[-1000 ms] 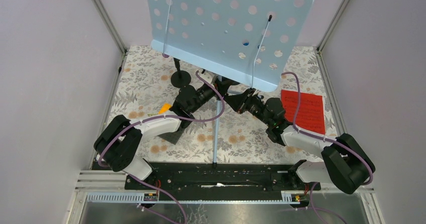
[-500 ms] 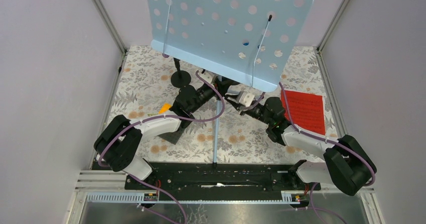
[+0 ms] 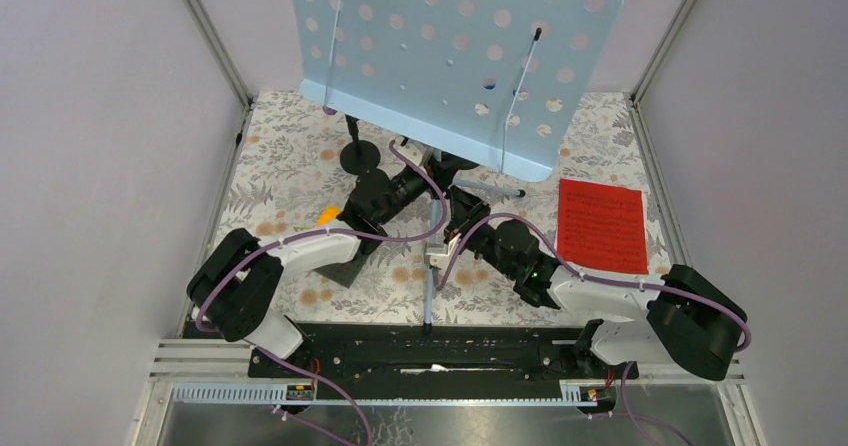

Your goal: Pack up the instrument practice props

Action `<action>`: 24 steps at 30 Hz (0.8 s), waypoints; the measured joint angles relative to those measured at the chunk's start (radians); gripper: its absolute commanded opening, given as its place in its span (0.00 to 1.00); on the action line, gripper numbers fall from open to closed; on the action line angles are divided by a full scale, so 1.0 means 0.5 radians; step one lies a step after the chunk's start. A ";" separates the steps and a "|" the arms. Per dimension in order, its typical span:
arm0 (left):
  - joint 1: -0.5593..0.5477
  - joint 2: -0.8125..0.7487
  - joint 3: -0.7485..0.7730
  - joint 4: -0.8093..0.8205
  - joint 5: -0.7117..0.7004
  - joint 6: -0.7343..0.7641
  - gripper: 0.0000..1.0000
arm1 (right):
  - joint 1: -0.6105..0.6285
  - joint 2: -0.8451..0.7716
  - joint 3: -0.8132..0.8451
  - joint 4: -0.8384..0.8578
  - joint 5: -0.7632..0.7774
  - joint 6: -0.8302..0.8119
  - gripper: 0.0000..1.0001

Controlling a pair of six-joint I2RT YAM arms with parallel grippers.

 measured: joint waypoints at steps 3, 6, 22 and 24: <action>-0.010 0.010 0.006 0.010 0.014 0.001 0.00 | 0.036 0.008 -0.066 0.128 0.073 -0.092 0.38; -0.014 0.013 0.011 0.007 0.007 0.000 0.10 | 0.070 -0.108 -0.182 0.130 0.207 0.055 0.47; 0.033 -0.060 -0.081 -0.114 -0.278 -0.292 0.99 | 0.108 -1.710 -0.673 -0.449 0.758 2.814 0.74; 0.033 -0.085 -0.082 -0.174 -0.288 -0.311 0.99 | 0.108 -1.781 -0.661 -0.625 0.772 3.030 0.74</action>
